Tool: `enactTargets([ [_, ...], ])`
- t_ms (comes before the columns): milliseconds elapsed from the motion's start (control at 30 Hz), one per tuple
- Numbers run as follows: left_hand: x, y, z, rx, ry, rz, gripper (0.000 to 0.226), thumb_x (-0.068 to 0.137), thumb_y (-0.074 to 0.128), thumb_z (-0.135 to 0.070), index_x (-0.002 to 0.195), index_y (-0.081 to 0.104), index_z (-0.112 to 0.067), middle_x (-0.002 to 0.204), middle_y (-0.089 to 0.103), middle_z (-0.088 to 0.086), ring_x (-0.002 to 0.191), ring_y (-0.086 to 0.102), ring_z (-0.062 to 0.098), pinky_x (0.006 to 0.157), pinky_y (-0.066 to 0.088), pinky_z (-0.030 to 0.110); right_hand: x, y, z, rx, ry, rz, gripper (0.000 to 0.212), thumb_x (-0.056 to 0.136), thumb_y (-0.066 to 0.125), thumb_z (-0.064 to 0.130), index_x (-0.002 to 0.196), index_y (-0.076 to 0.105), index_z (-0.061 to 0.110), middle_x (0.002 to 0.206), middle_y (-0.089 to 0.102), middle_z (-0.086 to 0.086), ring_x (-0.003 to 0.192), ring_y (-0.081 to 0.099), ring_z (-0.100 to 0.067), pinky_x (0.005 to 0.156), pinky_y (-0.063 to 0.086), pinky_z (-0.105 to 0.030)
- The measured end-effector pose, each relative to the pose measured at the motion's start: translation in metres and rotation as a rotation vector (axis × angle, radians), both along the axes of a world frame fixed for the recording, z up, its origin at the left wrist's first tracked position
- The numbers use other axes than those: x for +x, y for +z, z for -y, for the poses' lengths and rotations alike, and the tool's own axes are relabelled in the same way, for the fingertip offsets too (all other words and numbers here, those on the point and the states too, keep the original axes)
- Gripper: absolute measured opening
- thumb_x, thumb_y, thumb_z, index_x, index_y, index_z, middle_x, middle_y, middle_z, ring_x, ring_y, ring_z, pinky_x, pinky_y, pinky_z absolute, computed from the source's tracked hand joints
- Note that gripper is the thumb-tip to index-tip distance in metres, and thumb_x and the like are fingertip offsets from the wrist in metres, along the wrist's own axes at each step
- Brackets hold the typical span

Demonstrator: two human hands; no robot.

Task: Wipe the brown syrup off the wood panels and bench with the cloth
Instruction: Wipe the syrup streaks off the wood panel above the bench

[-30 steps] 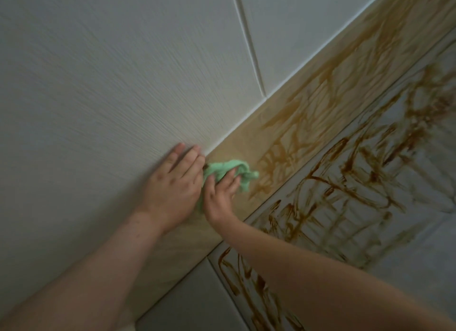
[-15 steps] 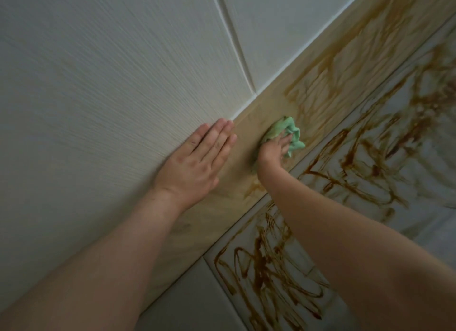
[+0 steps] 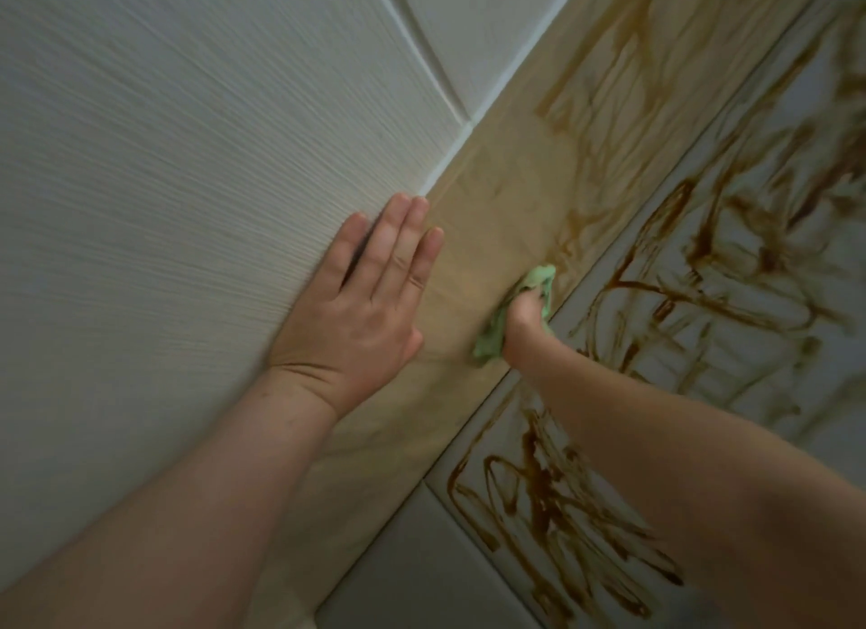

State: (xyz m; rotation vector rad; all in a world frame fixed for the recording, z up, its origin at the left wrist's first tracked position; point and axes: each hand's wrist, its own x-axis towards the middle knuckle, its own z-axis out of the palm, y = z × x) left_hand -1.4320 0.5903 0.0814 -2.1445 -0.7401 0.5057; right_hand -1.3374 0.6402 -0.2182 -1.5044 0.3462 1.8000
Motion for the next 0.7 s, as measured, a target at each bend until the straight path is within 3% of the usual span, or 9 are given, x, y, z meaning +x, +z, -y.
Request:
enactTargets([
  [67,-0.001,-0.001,-0.002,-0.007,-0.012,0.024,0.076,0.101,0.029,-0.039,0.162,0.010,0.002,0.169,0.009,0.026,0.157,0.010,0.040,0.128,0.000,0.055,0.013,-0.032,-0.010,-0.013,-0.014,0.120,0.087,0.092,0.002,0.072,0.166,0.011,0.028,0.172,0.016,-0.004,0.158,0.018,-0.028,0.127,0.016,-0.055],
  [167,-0.002,-0.002,-0.002,-0.019,0.011,0.025,0.076,0.102,0.025,-0.041,0.162,0.006,0.001,0.169,0.003,0.028,0.158,0.005,0.041,0.126,-0.006,0.056,-0.010,-0.008,0.027,0.089,-0.043,0.152,0.063,0.110,0.002,0.042,0.166,0.006,0.015,0.173,0.009,-0.010,0.158,0.014,-0.030,0.129,0.011,-0.046],
  [233,-0.001,-0.003,0.000,-0.025,0.024,0.010,0.076,0.102,0.021,-0.041,0.163,0.004,0.000,0.169,0.001,0.028,0.158,0.002,0.041,0.125,-0.010,0.055,-0.051,-0.014,0.060,0.066,0.045,0.060,0.070,0.105,0.003,0.051,0.166,0.012,0.018,0.171,0.019,-0.009,0.155,0.026,-0.030,0.127,0.022,-0.047],
  [300,0.001,-0.002,0.001,-0.028,0.037,0.010,0.076,0.101,0.020,-0.042,0.163,0.003,0.000,0.169,0.000,0.028,0.158,0.001,0.041,0.124,-0.011,0.055,-0.093,-0.066,0.079,-0.003,0.048,-0.067,0.097,0.081,0.007,0.083,0.164,0.019,0.033,0.167,0.031,-0.004,0.147,0.039,-0.033,0.121,0.032,-0.056],
  [367,0.001,-0.002,0.001,-0.030,0.034,0.003,0.077,0.101,0.020,-0.043,0.163,0.002,0.000,0.169,-0.001,0.028,0.158,0.001,0.041,0.124,-0.011,0.056,-0.103,-0.095,0.077,-0.052,0.024,-0.220,0.110,0.069,0.010,0.094,0.162,0.028,0.038,0.162,0.040,-0.001,0.140,0.045,-0.034,0.117,0.034,-0.062],
  [433,0.000,-0.002,0.000,-0.021,0.019,-0.008,0.076,0.101,0.017,-0.042,0.162,0.003,0.001,0.169,0.001,0.028,0.158,0.003,0.041,0.125,-0.007,0.056,-0.070,-0.064,0.060,-0.094,0.045,-0.203,0.103,0.081,0.011,0.091,0.157,0.040,0.028,0.156,0.044,-0.002,0.142,0.042,-0.036,0.120,0.028,-0.062],
  [533,-0.001,-0.002,0.000,-0.018,0.002,-0.004,0.075,0.102,0.016,-0.041,0.162,0.004,0.002,0.169,0.003,0.028,0.158,0.005,0.041,0.126,-0.004,0.057,-0.014,-0.053,0.028,-0.060,0.005,0.049,0.084,0.096,0.009,0.071,0.163,0.029,0.026,0.168,0.028,-0.003,0.155,0.026,-0.030,0.128,0.017,-0.050],
  [633,-0.001,-0.002,0.000,-0.017,0.013,-0.008,0.074,0.103,0.017,-0.040,0.162,0.003,0.001,0.169,0.002,0.028,0.158,0.004,0.041,0.125,-0.004,0.057,-0.010,-0.084,0.014,-0.080,-0.081,0.104,0.100,0.076,0.008,0.084,0.164,0.018,0.037,0.172,0.019,0.005,0.157,0.020,-0.026,0.127,0.015,-0.054],
  [700,-0.001,-0.002,-0.001,-0.031,0.027,0.001,0.073,0.103,0.015,-0.039,0.163,0.002,0.001,0.169,0.000,0.028,0.158,0.003,0.041,0.125,-0.004,0.057,-0.036,-0.115,0.025,-0.096,-0.130,0.057,0.095,0.082,0.006,0.082,0.166,0.011,0.035,0.173,0.014,0.004,0.158,0.016,-0.028,0.127,0.012,-0.058],
])
